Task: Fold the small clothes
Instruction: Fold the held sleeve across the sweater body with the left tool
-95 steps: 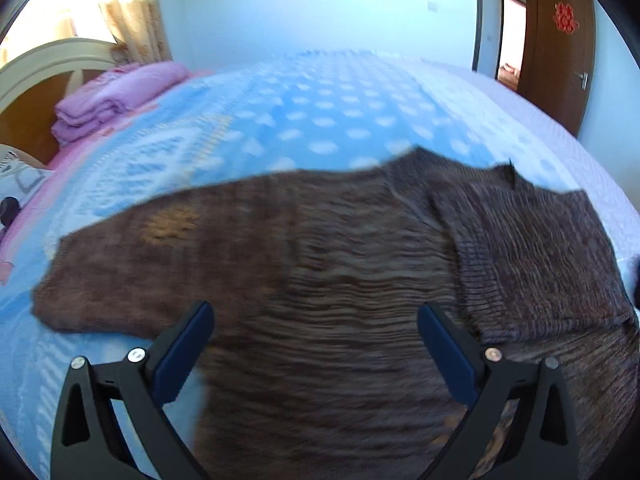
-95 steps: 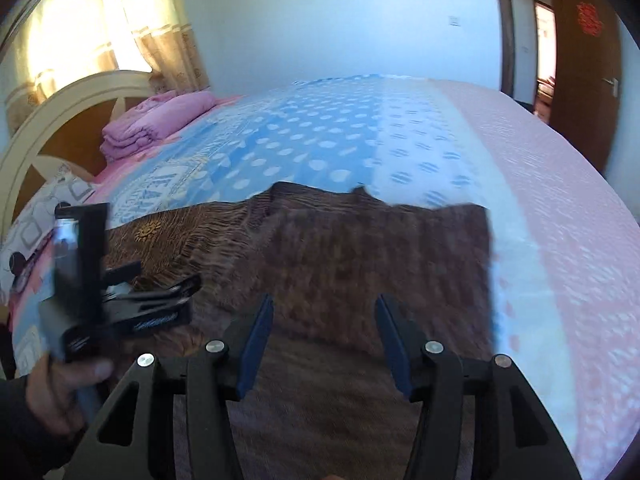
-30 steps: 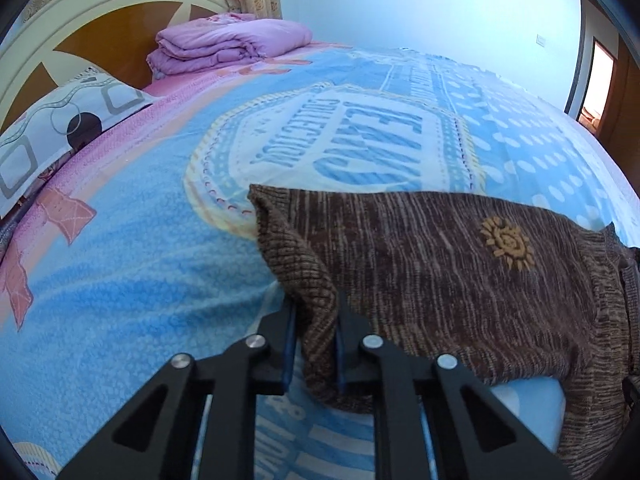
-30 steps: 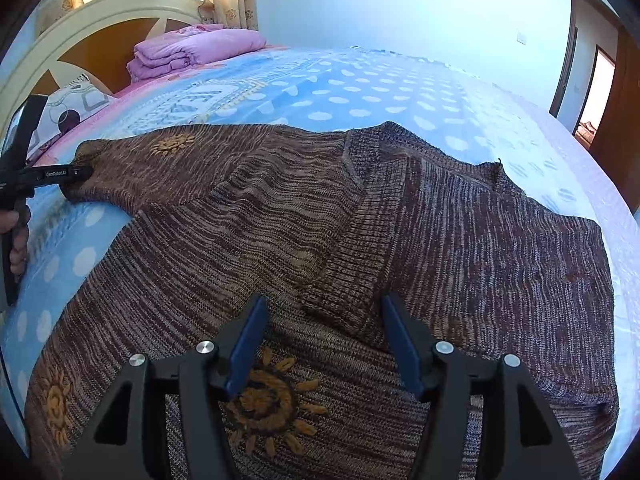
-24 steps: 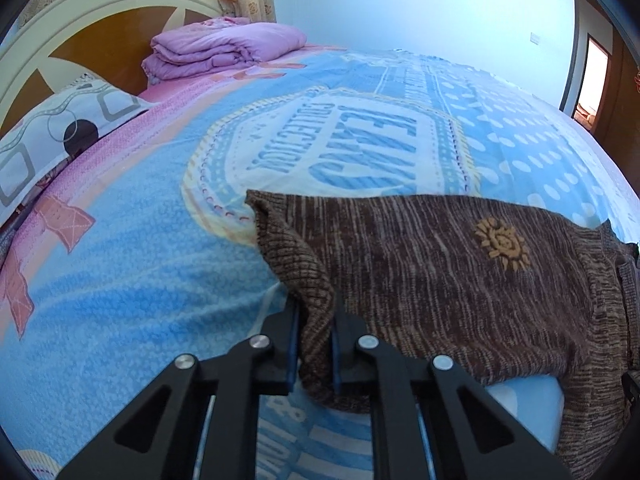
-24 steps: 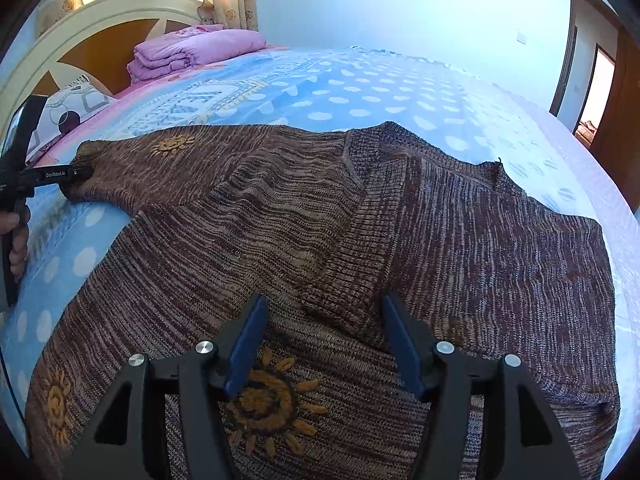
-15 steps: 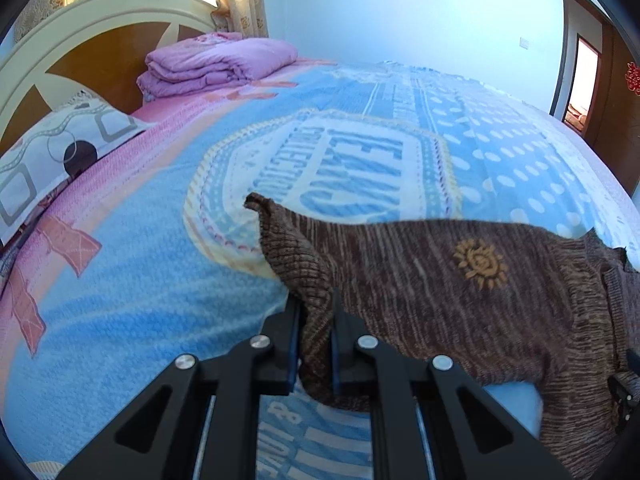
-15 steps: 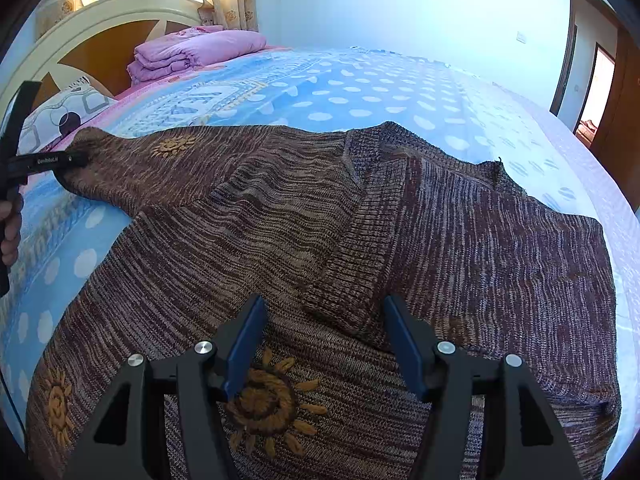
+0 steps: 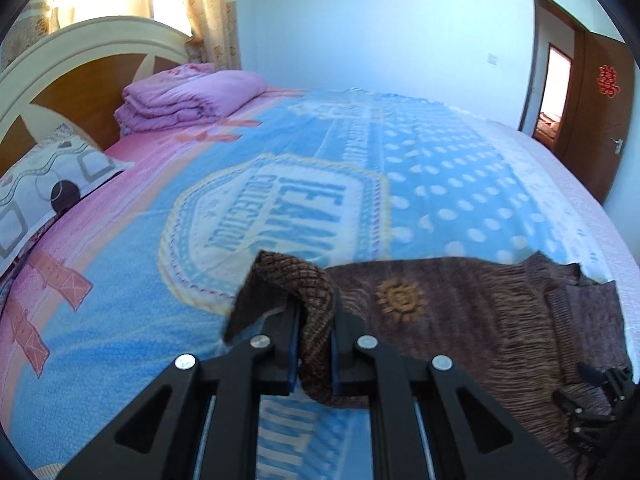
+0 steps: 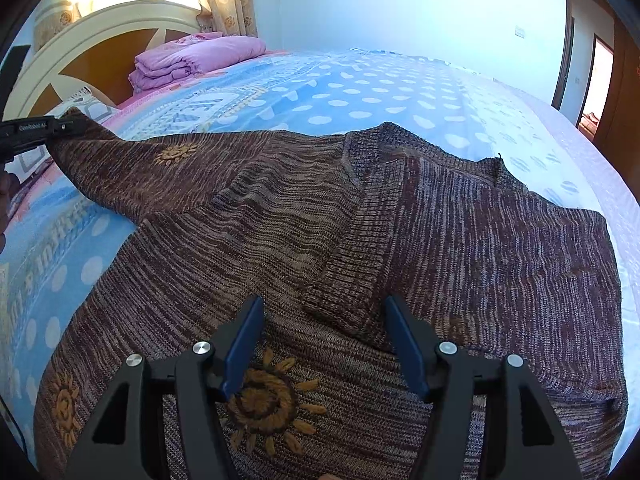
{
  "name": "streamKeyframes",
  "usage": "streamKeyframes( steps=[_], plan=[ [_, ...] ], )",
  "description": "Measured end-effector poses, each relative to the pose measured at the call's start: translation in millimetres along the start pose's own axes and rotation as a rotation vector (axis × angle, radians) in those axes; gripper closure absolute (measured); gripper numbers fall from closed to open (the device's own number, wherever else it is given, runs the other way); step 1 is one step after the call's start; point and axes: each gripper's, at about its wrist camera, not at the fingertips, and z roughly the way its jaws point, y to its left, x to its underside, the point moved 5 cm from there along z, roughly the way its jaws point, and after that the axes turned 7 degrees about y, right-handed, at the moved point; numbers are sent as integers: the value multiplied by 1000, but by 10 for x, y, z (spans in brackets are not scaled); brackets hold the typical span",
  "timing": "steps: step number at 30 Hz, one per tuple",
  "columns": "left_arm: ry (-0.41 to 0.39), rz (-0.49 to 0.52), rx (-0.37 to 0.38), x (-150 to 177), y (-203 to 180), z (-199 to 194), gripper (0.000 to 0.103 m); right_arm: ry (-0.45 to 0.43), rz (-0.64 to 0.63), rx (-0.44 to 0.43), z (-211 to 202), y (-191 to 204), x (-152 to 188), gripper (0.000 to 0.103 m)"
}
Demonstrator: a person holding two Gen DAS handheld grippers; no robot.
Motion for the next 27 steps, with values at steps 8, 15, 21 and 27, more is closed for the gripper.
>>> streamKeyframes(
  steps=[8,15,21,27],
  plan=[
    [-13,-8,100,-162,-368,-205,91,-13,21,-24,-21,-34,5,39],
    [-64,79,174,-249,-955,-445,91,-95,192,-135,-166,-313,43,39],
    [-51,167,219,-78,-1527,-405,91,-209,380,-186,-353,-621,130,38],
    [-28,239,238,271,-2149,-158,89,-389,558,-167,-655,-941,293,33]
  ],
)
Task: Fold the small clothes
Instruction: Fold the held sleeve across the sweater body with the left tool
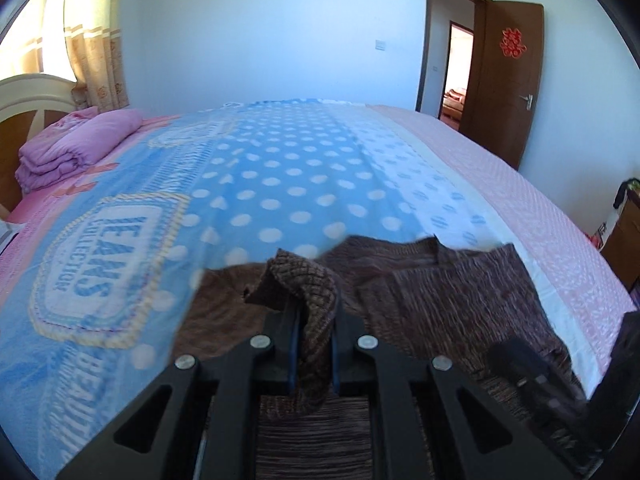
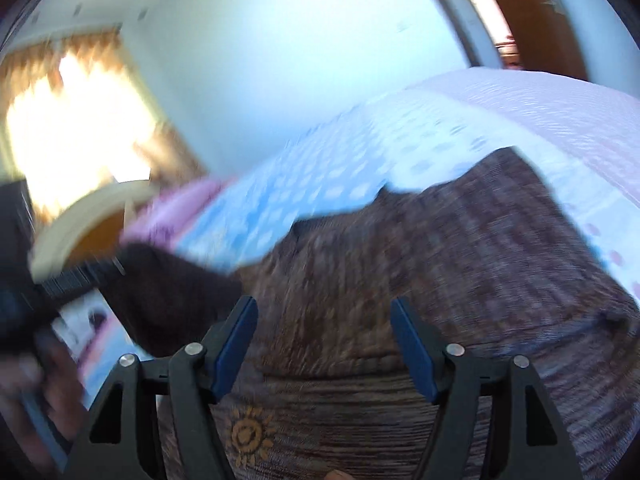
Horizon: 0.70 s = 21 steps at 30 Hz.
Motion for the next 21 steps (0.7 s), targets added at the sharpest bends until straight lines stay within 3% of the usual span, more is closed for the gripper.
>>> streamKeyframes(
  steps=[2,5,8,11,13,15,16,18,19,21],
  plan=[
    [55,31,21,149,-234,176,86,-45,49,7,-96,-107,-36,32],
    [124,114,34,410,-506,276,54,-89,132,-4,-183,-264,-67,30],
    [64,196,25,558,-563,56,42,-98,192,-24,-220,-389,-111,30],
    [-22,207,-6,600,-344,-220,17,-77,201,-35,-194,-408,-107,30],
    [-59,169,-62,592,-81,-308,12,-66,182,-38,-174,-373,-70,30],
    [-60,112,-180,567,318,-303,9,-46,147,-36,-133,-293,-57,30],
    [-40,81,-301,552,597,-236,9,-41,134,-31,-120,-280,-50,30],
    [-24,36,-448,525,963,-123,10,-21,74,-14,-97,-165,-37,30],
    [-8,-1,-489,530,1172,-50,10,-7,37,-2,-78,-100,-30,30],
    [27,-50,-485,564,1377,65,10,64,-64,9,3,121,15,30]
  ],
)
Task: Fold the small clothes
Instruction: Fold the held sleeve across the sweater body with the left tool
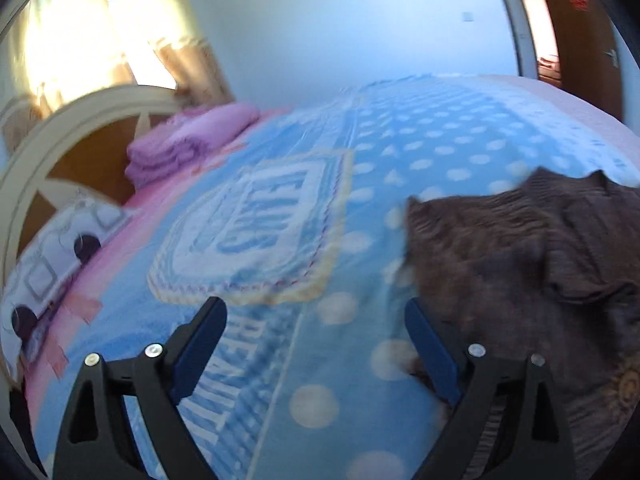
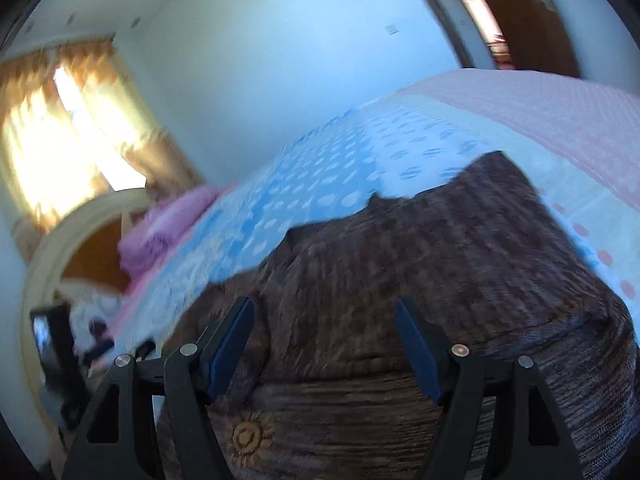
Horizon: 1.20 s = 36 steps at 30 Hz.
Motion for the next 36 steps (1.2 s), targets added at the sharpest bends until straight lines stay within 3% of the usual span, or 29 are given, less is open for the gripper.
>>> streamKeyframes(
  steps=[3,6,8,10,12,14,15,16,21,24,26,27,28,30,33,36],
  plan=[
    [71,-4,56,60,-26,181,10,109,-133,-4,164,345,86,30],
    [69,45,63,53,-150,179,10,247,-250,13,490,641,135,30],
    [75,74,64,102,-214,188,9,270,-337,94,691,773,118,30],
    [89,73,71,130,-198,212,8,347,-418,133,919,891,159,33],
    [101,49,75,152,-147,224,3,413,-497,176,1106,978,226,46],
    [103,34,85,159,-128,242,3,431,-581,244,1206,1016,249,67],
    [100,30,87,163,-122,237,3,428,-601,234,1216,1066,235,88],
    [97,29,88,167,-123,234,3,426,-599,225,1211,1080,210,94],
    [92,27,94,172,-123,228,2,277,-428,180,870,949,-286,95],
    [79,39,87,179,-141,193,0,261,-337,189,834,754,-431,94],
    [70,50,70,186,-154,168,0,317,-297,196,918,588,-401,80],
    [68,53,68,190,-158,161,0,333,-282,263,949,446,-373,54],
    [67,56,67,195,-161,153,0,331,-270,277,916,392,-348,49],
    [63,56,69,205,-155,131,0,315,-215,311,865,188,-333,50],
    [14,16,84,193,-68,11,0,318,-148,251,770,26,-308,50],
    [-28,-46,101,128,51,-82,0,311,-179,163,790,156,-381,50]
  ],
)
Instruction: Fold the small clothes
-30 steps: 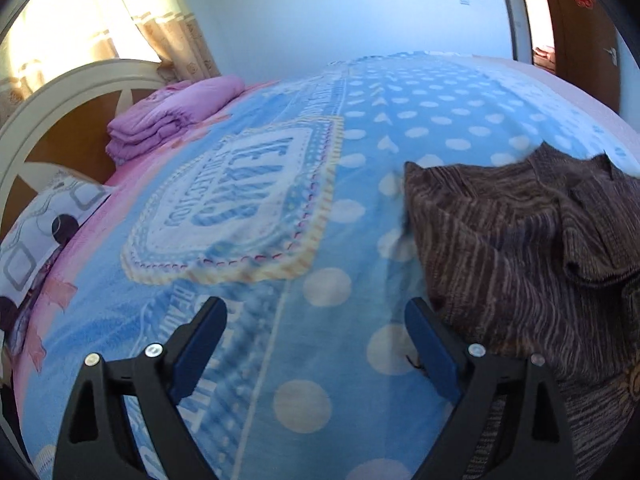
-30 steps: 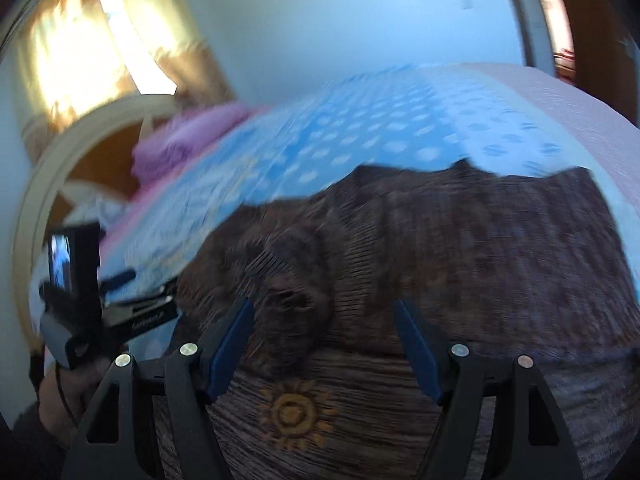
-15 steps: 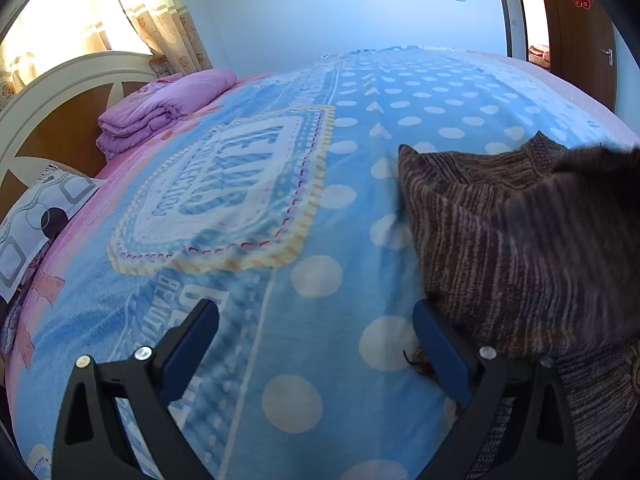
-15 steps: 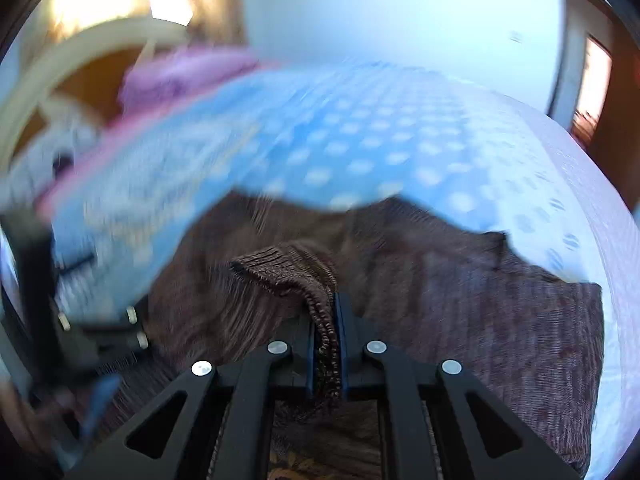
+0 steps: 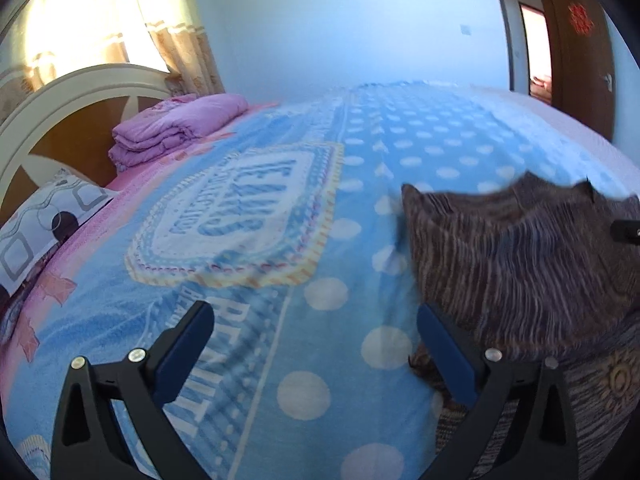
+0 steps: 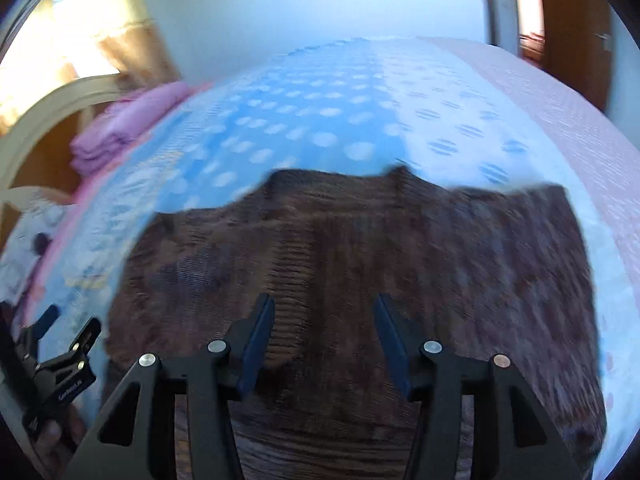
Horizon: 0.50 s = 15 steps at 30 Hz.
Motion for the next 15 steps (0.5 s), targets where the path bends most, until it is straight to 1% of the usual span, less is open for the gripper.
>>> streamKeyframes(
  steps=[1,3,5,6,7,8,9,10,12,14,15],
  plan=[
    [-5,1,3,-25,-8,-1,0,-3,-10,-7,20,34,-43,50],
    [0,42,6,-92,-105,28,0,5,-5,-7,109,58,-180,50],
    [16,91,9,-138,-231,82,0,51,6,-9,317,58,-300,50],
    [41,123,1,-145,-297,143,0,81,0,-7,412,77,-317,52],
    [66,146,-32,-133,-334,213,0,89,-13,-3,445,109,-316,76],
    [106,166,-58,-88,-358,308,0,73,-47,21,460,160,-329,91],
    [131,175,-63,-45,-366,364,0,27,-101,64,405,245,-345,95],
    [122,163,-60,-38,-347,357,0,-3,-119,76,354,273,-355,97],
    [121,154,-76,-16,-322,332,0,-110,-138,85,113,339,-376,97],
    [111,166,-95,8,-342,319,0,-162,-129,104,11,303,-411,97],
    [108,174,-104,9,-355,315,0,-159,-132,107,31,278,-421,97]
  ],
)
